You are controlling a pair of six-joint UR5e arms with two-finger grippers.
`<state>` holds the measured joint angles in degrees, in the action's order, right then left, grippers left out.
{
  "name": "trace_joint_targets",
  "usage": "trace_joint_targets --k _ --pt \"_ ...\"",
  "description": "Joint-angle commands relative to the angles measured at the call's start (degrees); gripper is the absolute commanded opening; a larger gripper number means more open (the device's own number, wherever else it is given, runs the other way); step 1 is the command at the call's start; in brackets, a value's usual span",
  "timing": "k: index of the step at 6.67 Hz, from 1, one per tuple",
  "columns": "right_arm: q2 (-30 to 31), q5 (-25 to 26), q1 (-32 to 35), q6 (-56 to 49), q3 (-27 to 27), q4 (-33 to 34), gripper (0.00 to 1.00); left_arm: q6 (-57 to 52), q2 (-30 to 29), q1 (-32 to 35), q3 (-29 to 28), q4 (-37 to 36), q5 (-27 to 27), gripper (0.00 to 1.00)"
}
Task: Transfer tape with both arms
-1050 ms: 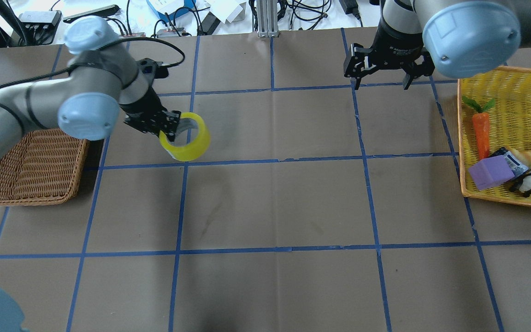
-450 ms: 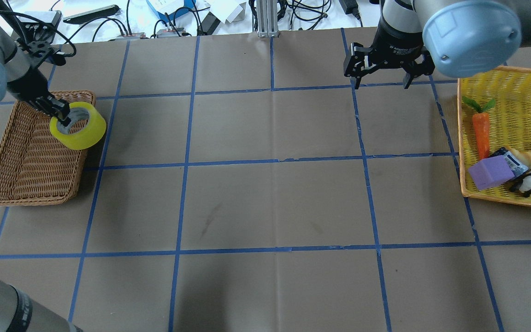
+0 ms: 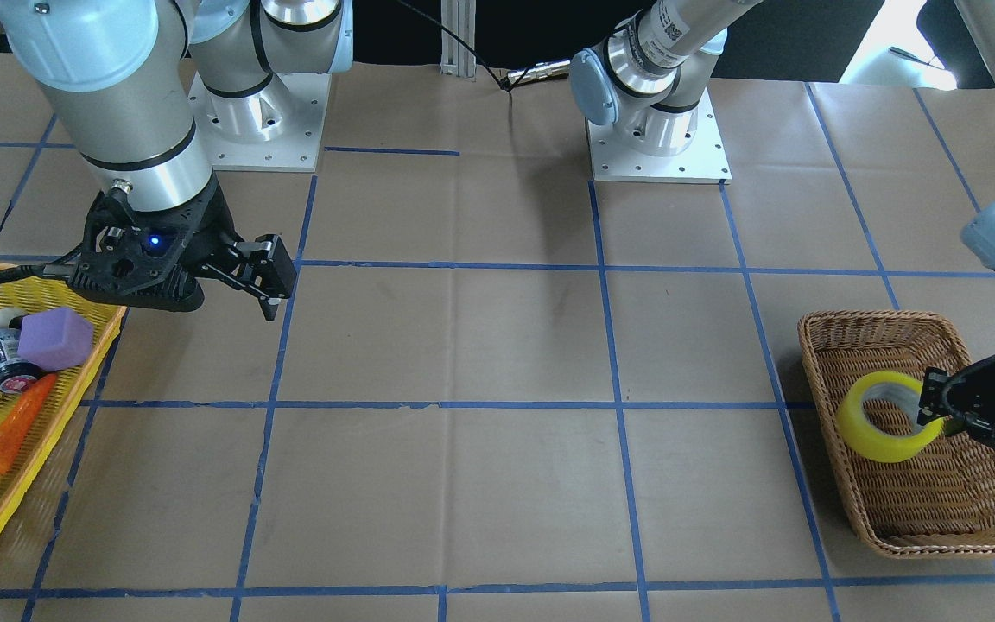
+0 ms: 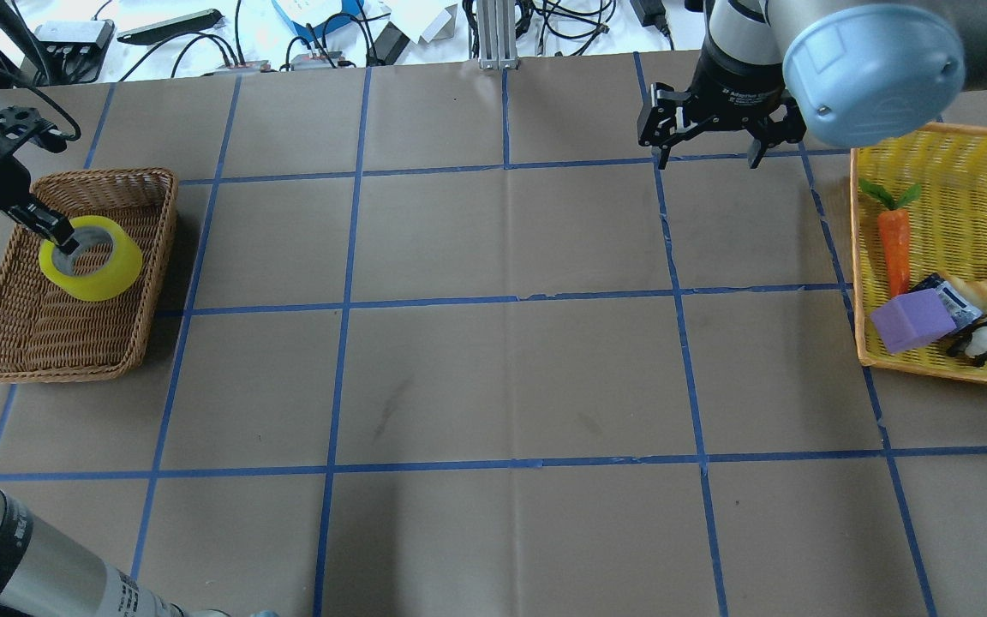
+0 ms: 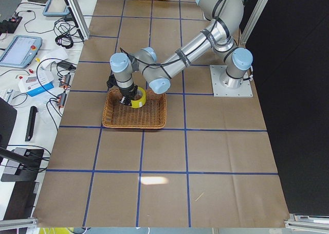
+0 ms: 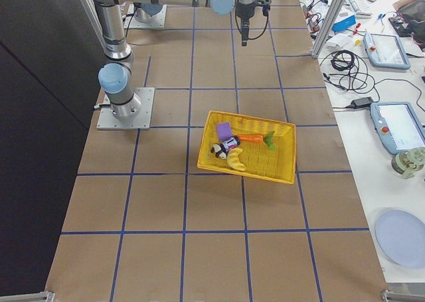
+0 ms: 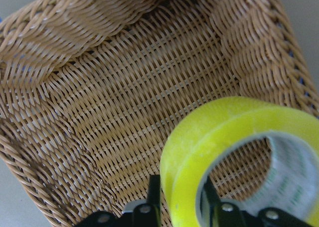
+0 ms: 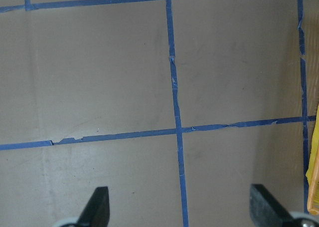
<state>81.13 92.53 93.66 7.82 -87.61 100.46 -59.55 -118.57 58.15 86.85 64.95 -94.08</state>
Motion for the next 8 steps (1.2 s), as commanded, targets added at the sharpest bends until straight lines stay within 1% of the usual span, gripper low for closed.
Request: trace_joint_targets --k 1,2,3,4,5,6,7,8 --pt "0.0 -0.16 -0.15 0.0 0.07 0.26 1.0 1.44 0.44 -0.06 -0.36 1.65 -0.05 1.0" --pt "0.0 -0.16 -0.06 0.09 -0.27 0.26 1.0 5.2 2.19 1.34 -0.8 5.32 0.13 1.0" --pt "0.0 -0.16 -0.06 0.0 -0.28 0.09 1.0 10.37 5.95 5.0 -0.8 11.1 0.48 1.0" --pt "-0.09 -0.07 -0.15 -0.09 -0.28 0.26 1.0 19.99 10.25 9.74 -0.89 18.03 0.57 1.0" --pt "0.0 -0.16 -0.15 -0.09 -0.01 0.26 1.0 29.66 13.6 14.22 -1.15 22.54 0.57 1.0" --pt "0.0 -0.24 -0.15 -0.09 -0.27 0.26 1.0 37.41 17.46 20.45 -1.24 26.67 0.66 1.0" --pt "0.0 -0.25 -0.23 0.0 -0.28 0.18 1.0 48.37 21.07 27.38 -1.15 28.89 0.83 1.0" --pt "-0.09 -0.25 -0.24 -0.09 -0.36 0.26 1.0 53.61 23.8 33.54 -1.07 28.91 0.66 1.0"
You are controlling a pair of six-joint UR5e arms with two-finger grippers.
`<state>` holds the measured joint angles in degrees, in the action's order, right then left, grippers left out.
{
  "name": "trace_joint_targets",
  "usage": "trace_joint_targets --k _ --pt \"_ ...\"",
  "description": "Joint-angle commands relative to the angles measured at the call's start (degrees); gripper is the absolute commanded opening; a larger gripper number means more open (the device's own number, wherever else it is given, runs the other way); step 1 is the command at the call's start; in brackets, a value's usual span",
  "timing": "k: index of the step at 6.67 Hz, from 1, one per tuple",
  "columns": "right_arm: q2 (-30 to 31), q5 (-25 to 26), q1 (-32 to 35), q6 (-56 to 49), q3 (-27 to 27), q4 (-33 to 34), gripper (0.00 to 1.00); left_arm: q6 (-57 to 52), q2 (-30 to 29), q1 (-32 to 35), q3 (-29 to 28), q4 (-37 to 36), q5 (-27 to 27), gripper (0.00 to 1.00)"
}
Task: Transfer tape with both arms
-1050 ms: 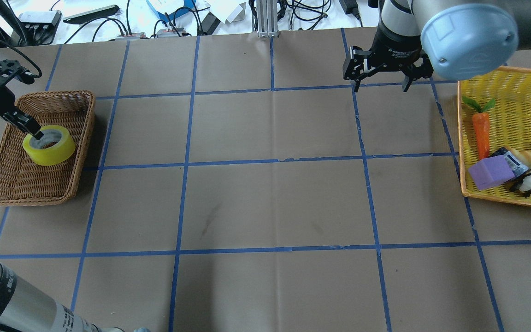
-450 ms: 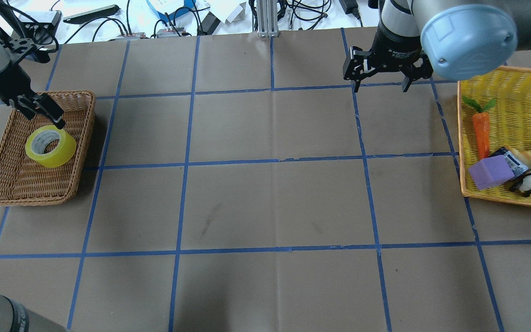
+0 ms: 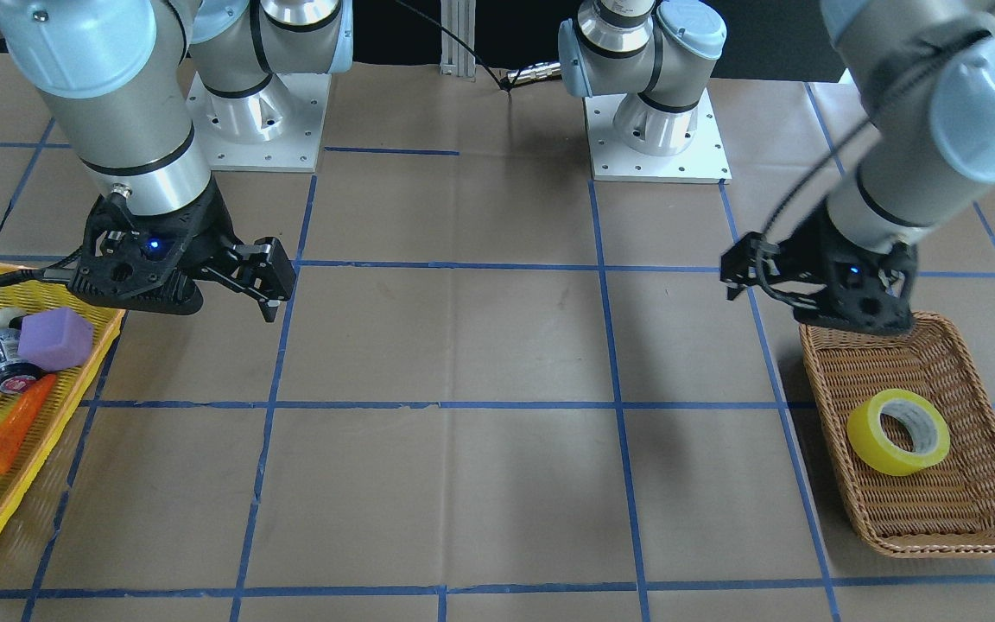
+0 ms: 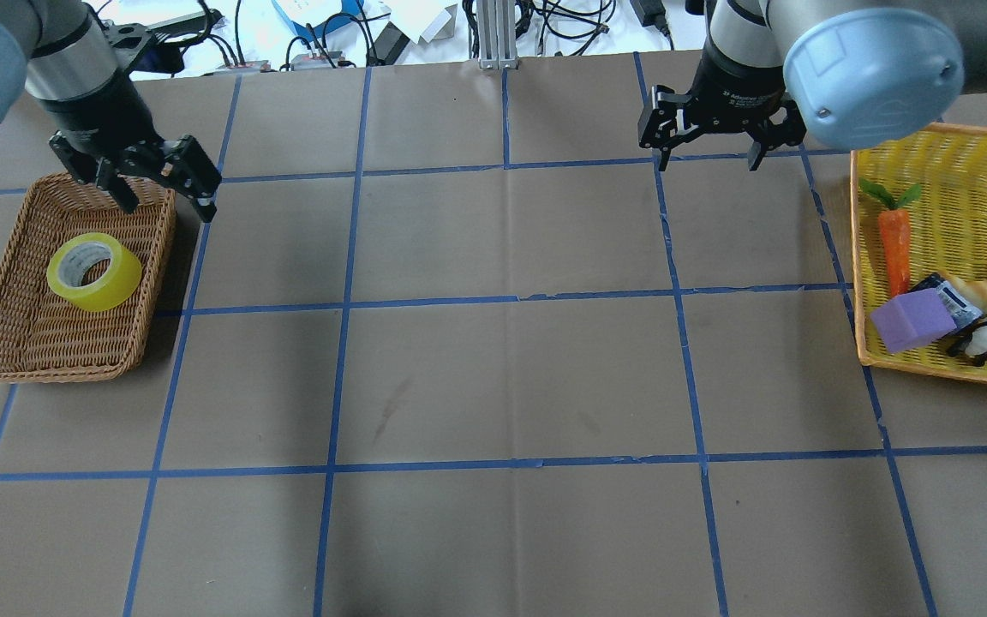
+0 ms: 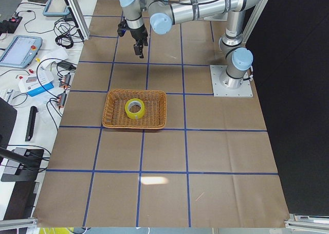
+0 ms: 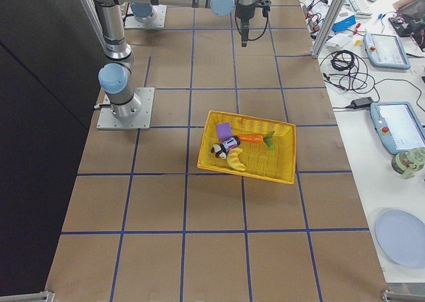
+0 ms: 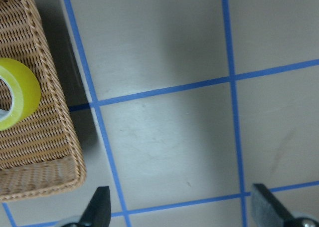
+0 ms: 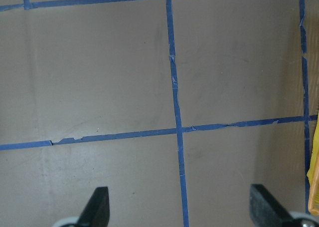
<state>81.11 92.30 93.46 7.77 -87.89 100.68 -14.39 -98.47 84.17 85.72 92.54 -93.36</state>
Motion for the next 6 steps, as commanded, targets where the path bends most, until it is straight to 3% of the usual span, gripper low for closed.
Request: trace_joint_targets --k 1,6 --pt "-0.07 -0.01 -0.03 0.05 -0.08 0.04 1.0 11.89 5.63 11.51 -0.02 0.81 0.11 1.0" --pt "-0.07 -0.1 -0.03 0.05 -0.08 0.04 1.0 14.48 5.4 11.11 -3.08 1.32 0.03 1.0"
